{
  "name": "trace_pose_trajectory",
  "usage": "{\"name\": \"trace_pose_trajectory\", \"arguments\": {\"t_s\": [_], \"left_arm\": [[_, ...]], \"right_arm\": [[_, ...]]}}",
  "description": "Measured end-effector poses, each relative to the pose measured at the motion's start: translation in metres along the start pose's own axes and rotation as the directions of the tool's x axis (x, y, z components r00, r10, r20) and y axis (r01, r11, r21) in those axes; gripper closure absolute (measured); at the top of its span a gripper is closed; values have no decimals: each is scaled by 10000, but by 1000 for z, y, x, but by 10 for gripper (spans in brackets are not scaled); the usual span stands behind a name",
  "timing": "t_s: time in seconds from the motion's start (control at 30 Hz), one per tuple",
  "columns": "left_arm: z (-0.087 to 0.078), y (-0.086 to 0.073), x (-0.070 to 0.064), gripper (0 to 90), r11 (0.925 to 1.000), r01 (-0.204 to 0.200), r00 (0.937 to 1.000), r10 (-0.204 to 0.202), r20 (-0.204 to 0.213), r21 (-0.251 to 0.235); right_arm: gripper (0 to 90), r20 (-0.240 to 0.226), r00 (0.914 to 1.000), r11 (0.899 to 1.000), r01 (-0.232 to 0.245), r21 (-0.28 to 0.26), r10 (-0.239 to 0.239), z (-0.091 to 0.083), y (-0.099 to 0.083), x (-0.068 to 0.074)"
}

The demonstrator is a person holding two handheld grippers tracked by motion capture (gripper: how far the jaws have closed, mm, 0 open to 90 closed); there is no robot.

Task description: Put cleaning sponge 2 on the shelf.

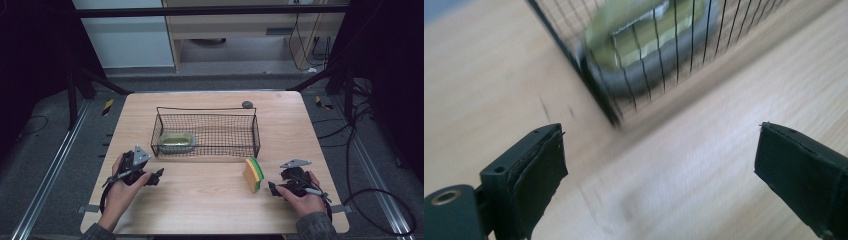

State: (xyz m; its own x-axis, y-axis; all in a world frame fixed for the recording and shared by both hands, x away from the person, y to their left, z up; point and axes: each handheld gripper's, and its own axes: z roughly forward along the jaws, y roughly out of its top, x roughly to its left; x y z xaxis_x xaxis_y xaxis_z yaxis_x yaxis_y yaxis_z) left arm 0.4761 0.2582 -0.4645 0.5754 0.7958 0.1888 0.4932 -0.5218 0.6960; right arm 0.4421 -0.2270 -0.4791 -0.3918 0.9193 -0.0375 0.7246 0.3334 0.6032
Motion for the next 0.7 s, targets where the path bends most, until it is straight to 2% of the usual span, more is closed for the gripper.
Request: {"name": "trace_pose_trajectory", "arguments": {"t_s": [0.13,0.27,0.33,0.5,0.7], "left_arm": [[9,-14,-4,53,9993,222,9990,-234,393,310],[13,-18,0,53,9960,842,9955,-854,409,289],[17,-21,0,53,9938,1036,9932,-1055,491,409],[25,-23,-4,52,9918,1024,9916,-1079,718,767],[28,-22,-5,37,9923,991,9914,-1049,785,744]], "right_arm": [[182,-218,9997,9998,-84,204,89,-18,0,18],[193,-545,9984,9976,-93,689,131,-29,8,35],[202,-705,9975,9963,113,847,-53,-36,13,43],[218,-763,9964,9946,445,941,-374,-51,34,57],[221,-803,9946,9930,735,921,-662,-58,64,68]]}}
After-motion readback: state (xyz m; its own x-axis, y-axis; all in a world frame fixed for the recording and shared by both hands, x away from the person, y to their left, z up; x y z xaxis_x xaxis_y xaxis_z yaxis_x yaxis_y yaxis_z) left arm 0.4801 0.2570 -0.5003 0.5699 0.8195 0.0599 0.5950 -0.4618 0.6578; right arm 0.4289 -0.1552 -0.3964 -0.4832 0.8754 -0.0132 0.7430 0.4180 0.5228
